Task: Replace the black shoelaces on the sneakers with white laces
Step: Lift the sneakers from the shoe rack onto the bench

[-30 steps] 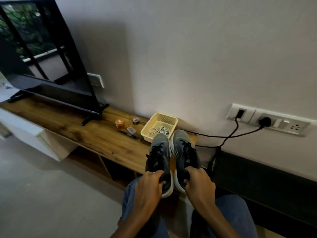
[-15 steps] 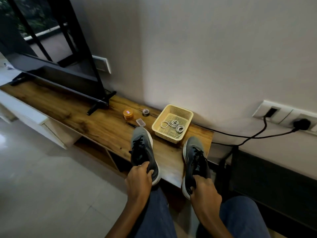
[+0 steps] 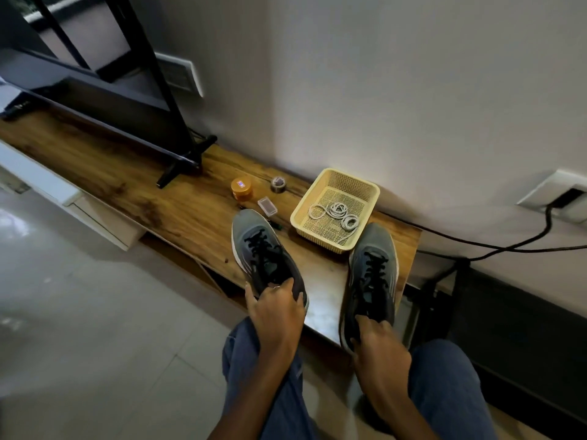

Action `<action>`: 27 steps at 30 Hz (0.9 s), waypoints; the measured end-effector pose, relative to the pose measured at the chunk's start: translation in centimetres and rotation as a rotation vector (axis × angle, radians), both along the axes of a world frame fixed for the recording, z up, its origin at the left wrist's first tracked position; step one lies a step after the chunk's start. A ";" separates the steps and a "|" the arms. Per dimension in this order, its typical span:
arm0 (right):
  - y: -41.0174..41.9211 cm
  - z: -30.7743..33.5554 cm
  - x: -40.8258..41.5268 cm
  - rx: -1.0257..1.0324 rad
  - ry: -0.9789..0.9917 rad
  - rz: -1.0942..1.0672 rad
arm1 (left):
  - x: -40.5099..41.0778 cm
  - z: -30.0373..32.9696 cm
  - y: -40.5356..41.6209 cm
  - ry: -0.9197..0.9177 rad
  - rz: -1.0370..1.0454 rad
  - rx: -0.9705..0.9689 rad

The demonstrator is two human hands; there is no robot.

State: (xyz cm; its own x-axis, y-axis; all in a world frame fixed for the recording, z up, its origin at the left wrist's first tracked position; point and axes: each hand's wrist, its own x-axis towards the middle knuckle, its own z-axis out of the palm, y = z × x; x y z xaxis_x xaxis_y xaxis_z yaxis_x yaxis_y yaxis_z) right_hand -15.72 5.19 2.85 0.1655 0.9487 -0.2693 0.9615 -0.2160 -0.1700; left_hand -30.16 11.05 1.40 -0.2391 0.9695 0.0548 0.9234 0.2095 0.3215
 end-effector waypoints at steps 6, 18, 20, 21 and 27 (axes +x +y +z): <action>1.3 -0.5 -0.1 -0.006 -0.016 0.018 | 0.9 -0.8 1.2 0.007 -0.008 -0.032; 0.7 -0.8 0.1 0.065 -0.009 0.089 | 1.8 -1.4 -1.0 -0.048 -0.022 0.117; 0.5 -1.0 0.4 0.082 0.022 0.096 | 2.7 -0.9 -2.1 -0.074 -0.080 0.195; 0.5 -1.1 0.6 0.087 0.051 0.103 | 3.3 -0.5 -2.6 -0.092 -0.130 0.225; -1.0 -0.1 2.4 0.216 0.367 0.147 | 7.3 0.8 -4.8 -0.376 -0.335 0.086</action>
